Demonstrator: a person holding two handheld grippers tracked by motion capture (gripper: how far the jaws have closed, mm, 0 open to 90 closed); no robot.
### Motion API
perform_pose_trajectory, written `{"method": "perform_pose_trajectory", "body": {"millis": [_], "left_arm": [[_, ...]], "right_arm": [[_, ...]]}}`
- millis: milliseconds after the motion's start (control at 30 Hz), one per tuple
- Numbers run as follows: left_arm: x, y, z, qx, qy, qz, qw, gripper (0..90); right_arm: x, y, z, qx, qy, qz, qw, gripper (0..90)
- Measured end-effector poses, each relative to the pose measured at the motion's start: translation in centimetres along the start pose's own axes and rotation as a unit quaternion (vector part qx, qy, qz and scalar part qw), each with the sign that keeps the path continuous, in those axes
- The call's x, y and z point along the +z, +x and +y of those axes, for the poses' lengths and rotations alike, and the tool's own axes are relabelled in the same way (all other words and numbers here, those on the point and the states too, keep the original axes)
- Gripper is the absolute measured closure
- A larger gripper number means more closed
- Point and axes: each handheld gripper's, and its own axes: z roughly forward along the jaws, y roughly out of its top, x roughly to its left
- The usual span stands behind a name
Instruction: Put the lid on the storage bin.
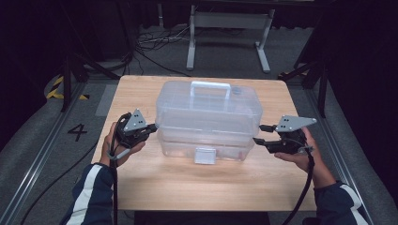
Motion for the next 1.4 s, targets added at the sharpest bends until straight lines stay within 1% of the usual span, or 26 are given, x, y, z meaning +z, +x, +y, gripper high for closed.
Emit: {"method": "perform_pose_trajectory", "body": {"millis": [100, 233, 367, 467, 600, 733, 867, 967, 1100, 1233, 1300, 1400], "left_arm": [[0.0, 0.0, -0.1, -0.002, 0.002, -0.002, 1.0000, 89.9], [0.1, -0.1, -0.2, -0.001, 0.005, -0.003, 1.0000, 89.9], [0.2, -0.1, -0.3, 0.000, 0.008, -0.005, 1.0000, 89.9], [0.4, -0.2, -0.4, 0.001, 0.013, -0.004, 0.9999, 89.9], [0.4, -0.3, -0.5, 0.002, 0.015, -0.003, 0.9999, 89.9], [0.5, -0.4, -0.6, 0.001, 0.018, -0.004, 0.9998, 89.9], [0.6, -0.5, -0.7, 0.004, 0.025, -0.002, 0.9997, 89.9], [0.7, -0.8, -0.8, 0.006, 0.033, -0.003, 0.9994, 89.9], [0.8, -0.8, -1.0, 0.010, 0.039, -0.008, 0.9991, 89.9], [0.8, -0.7, -1.3, 0.009, 0.044, -0.014, 0.9989, 90.0], [0.8, -0.6, -1.4, 0.010, 0.046, -0.013, 0.9988, 90.0], [0.8, -0.6, -1.8, 0.005, 0.051, -0.013, 0.9986, 90.0]], "right_arm": [[0.2, 0.2, -0.1, -0.003, 0.007, 0.000, 1.0000, 47.2], [0.3, 0.4, -0.1, -0.002, 0.010, -0.005, 0.9999, 47.0], [0.3, 0.4, -0.3, -0.001, 0.009, 0.002, 1.0000, 46.9], [0.4, 0.4, -0.4, -0.003, 0.015, 0.009, 0.9998, 44.9], [0.5, 0.6, -0.6, -0.003, 0.020, 0.010, 0.9997, 43.8], [0.4, 0.6, -0.8, 0.000, 0.018, 0.014, 0.9997, 43.6], [0.4, 0.6, -0.9, 0.000, 0.019, 0.024, 0.9995, 42.7], [0.4, 0.8, -1.0, -0.003, 0.025, 0.029, 0.9993, 42.4], [0.5, 0.9, -1.1, -0.006, 0.031, 0.032, 0.9990, 42.3], [0.9, 1.1, -1.2, -0.006, 0.034, 0.031, 0.9989, 42.3], [0.9, 1.1, -1.2, -0.005, 0.035, 0.031, 0.9989, 42.5], [1.3, 1.2, -1.4, -0.003, 0.043, 0.031, 0.9986, 42.6]]}}
